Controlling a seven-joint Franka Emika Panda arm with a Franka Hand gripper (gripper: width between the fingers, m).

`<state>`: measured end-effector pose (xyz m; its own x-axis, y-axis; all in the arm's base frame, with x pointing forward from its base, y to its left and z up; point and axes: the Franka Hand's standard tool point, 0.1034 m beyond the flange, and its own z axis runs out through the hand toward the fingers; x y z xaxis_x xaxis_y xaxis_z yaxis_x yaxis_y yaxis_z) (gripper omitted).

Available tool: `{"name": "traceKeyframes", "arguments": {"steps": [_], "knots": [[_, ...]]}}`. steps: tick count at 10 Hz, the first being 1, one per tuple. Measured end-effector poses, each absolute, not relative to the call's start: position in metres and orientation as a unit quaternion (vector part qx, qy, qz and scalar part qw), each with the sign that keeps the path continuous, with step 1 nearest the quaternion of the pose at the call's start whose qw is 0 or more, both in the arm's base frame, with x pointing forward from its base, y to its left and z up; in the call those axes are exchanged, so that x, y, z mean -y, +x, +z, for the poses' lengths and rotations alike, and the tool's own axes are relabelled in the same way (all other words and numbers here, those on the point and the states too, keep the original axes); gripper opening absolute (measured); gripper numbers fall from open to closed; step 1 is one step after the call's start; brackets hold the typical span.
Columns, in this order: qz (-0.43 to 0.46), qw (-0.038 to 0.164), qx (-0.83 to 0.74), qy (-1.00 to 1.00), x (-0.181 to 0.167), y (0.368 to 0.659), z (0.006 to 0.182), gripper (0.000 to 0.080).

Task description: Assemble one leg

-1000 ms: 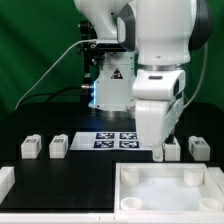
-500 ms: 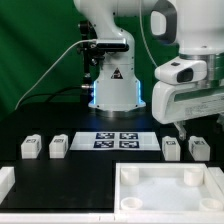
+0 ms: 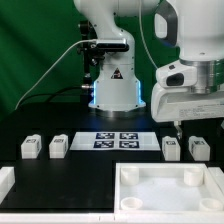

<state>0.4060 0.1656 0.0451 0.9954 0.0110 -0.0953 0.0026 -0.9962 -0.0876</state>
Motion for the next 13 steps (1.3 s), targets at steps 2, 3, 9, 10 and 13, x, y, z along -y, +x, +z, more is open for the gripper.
{"name": "traceKeyframes", "arguments": {"steps": [2, 3, 9, 10, 13], "knots": [[0.114, 0.029, 0.024, -0.993, -0.168, 0.384, 0.040, 0.0649], [0.141, 0.027, 0.024, -0.989, -0.173, 0.390, 0.040, 0.0649], [0.368, 0.007, 0.028, -0.930, -0.173, 0.397, 0.033, 0.0649], [0.370, 0.003, 0.019, -0.929, -0.173, 0.395, 0.032, 0.0649], [0.381, -0.003, 0.012, -0.924, -0.176, 0.384, 0.021, 0.0649]]}}
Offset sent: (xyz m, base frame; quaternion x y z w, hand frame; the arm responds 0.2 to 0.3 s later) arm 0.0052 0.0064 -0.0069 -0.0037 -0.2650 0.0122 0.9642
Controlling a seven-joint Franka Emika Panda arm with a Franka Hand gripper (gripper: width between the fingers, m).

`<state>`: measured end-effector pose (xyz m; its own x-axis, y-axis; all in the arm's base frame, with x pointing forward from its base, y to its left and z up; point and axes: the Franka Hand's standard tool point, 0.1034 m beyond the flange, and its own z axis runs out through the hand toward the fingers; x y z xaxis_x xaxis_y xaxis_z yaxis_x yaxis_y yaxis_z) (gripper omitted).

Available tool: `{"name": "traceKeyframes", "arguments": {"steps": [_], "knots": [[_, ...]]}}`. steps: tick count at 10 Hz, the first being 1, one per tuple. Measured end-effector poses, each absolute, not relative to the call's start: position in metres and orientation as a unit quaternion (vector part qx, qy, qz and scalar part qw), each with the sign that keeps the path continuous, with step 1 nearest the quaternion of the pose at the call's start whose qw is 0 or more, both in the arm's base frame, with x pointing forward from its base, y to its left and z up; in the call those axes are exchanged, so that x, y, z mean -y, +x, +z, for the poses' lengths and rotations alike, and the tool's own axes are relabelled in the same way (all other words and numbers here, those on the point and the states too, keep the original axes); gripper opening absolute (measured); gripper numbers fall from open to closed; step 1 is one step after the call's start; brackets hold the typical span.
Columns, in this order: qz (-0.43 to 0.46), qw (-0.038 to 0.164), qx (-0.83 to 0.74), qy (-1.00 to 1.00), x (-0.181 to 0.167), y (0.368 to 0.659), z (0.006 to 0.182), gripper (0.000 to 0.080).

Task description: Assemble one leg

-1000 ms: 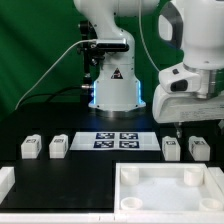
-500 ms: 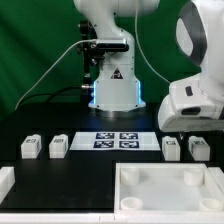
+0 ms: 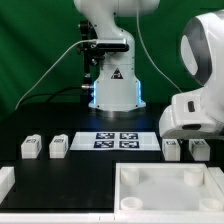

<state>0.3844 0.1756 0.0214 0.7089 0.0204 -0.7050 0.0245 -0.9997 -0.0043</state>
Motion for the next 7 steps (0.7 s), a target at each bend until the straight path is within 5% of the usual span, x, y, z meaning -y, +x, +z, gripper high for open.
{"name": "traceKeyframes", "arguments": {"steps": [6, 7], "knots": [[-0.390, 0.008, -0.006, 0.921, -0.1779, 0.3779, 0.0140, 0.0623], [-0.390, 0.007, -0.007, 0.921, -0.1779, 0.3779, 0.0139, 0.0445]]}}
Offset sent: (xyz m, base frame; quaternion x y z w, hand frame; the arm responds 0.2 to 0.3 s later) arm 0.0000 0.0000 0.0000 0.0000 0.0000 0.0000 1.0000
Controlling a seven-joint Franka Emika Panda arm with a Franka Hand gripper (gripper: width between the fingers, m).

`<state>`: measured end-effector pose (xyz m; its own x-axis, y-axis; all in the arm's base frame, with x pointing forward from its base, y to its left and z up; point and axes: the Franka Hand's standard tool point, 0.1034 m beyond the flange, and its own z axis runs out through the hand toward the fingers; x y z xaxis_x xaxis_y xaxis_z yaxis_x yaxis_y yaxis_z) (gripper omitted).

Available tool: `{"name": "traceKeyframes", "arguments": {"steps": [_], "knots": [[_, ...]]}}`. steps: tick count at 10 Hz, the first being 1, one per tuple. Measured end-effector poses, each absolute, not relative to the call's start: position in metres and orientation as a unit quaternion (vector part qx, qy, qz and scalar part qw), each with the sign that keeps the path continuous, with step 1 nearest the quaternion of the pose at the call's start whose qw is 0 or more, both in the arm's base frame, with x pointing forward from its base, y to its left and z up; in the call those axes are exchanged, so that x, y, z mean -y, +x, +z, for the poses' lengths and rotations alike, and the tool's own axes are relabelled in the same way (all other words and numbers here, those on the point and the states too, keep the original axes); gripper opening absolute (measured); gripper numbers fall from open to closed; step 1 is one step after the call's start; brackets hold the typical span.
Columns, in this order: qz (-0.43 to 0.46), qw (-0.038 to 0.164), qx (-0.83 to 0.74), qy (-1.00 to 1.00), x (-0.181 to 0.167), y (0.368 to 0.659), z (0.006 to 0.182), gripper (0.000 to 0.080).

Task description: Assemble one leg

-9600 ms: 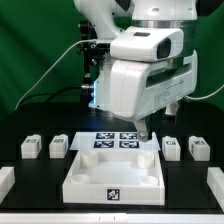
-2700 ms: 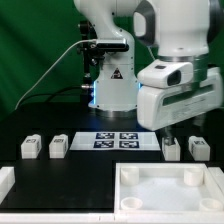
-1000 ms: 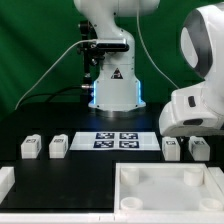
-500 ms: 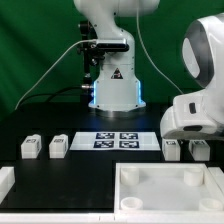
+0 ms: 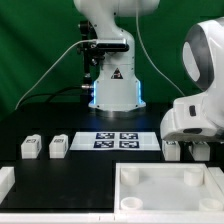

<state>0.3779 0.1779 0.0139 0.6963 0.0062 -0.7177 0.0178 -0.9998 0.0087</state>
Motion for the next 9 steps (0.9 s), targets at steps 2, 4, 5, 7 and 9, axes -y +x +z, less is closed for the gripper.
{"name": "traceKeyframes", "arguments": {"steps": [2, 4, 5, 7, 9], "knots": [[-0.390, 0.008, -0.007, 0.921, -0.178, 0.378, 0.014, 0.0284], [-0.390, 0.008, -0.007, 0.921, -0.178, 0.378, 0.014, 0.0287], [-0.390, 0.008, -0.007, 0.921, -0.178, 0.378, 0.014, 0.0287], [-0.390, 0.007, -0.007, 0.921, -0.178, 0.378, 0.014, 0.0287], [-0.370, -0.001, -0.036, 0.928, -0.164, 0.397, 0.028, 0.0287]]}}
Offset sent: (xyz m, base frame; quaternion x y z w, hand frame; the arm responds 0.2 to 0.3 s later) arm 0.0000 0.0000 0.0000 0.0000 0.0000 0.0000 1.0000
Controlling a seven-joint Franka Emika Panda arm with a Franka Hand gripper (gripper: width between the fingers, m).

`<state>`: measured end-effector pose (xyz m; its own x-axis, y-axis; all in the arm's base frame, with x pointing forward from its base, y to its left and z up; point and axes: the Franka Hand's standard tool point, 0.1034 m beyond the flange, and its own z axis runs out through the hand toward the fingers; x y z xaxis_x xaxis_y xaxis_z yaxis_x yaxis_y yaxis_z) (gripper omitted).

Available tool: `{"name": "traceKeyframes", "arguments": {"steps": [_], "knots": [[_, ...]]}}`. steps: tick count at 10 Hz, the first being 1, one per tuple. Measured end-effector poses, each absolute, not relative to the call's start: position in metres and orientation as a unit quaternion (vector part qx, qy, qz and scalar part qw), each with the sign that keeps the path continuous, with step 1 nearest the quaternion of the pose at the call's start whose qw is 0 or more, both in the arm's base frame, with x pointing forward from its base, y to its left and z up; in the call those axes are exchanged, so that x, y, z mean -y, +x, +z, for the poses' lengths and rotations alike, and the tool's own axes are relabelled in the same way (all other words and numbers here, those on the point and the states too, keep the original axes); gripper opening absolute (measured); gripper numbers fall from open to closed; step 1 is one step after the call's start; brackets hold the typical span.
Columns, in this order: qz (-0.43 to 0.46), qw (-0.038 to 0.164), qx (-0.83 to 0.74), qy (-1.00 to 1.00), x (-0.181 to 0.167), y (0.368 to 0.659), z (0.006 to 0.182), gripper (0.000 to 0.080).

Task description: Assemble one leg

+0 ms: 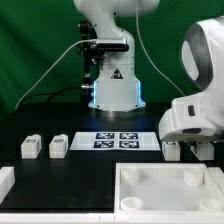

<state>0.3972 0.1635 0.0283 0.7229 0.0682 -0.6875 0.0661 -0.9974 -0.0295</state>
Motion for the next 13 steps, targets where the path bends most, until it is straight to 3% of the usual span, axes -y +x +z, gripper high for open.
{"name": "traceKeyframes", "arguments": {"steps": [3, 4, 7, 10, 11, 13], "knots": [[0.332, 0.019, 0.070, -0.940, -0.137, 0.443, 0.089, 0.0288], [0.280, 0.022, 0.070, -0.957, -0.137, 0.458, 0.098, 0.0288], [0.110, 0.031, 0.073, -0.991, -0.133, 0.468, 0.099, 0.0288], [-0.052, 0.047, 0.094, -0.993, -0.101, 0.550, 0.150, 0.0288], [-0.105, 0.050, 0.090, -0.989, -0.099, 0.566, 0.159, 0.0288], [-0.196, 0.040, 0.091, -0.975, -0.095, 0.564, 0.153, 0.0288]]}}
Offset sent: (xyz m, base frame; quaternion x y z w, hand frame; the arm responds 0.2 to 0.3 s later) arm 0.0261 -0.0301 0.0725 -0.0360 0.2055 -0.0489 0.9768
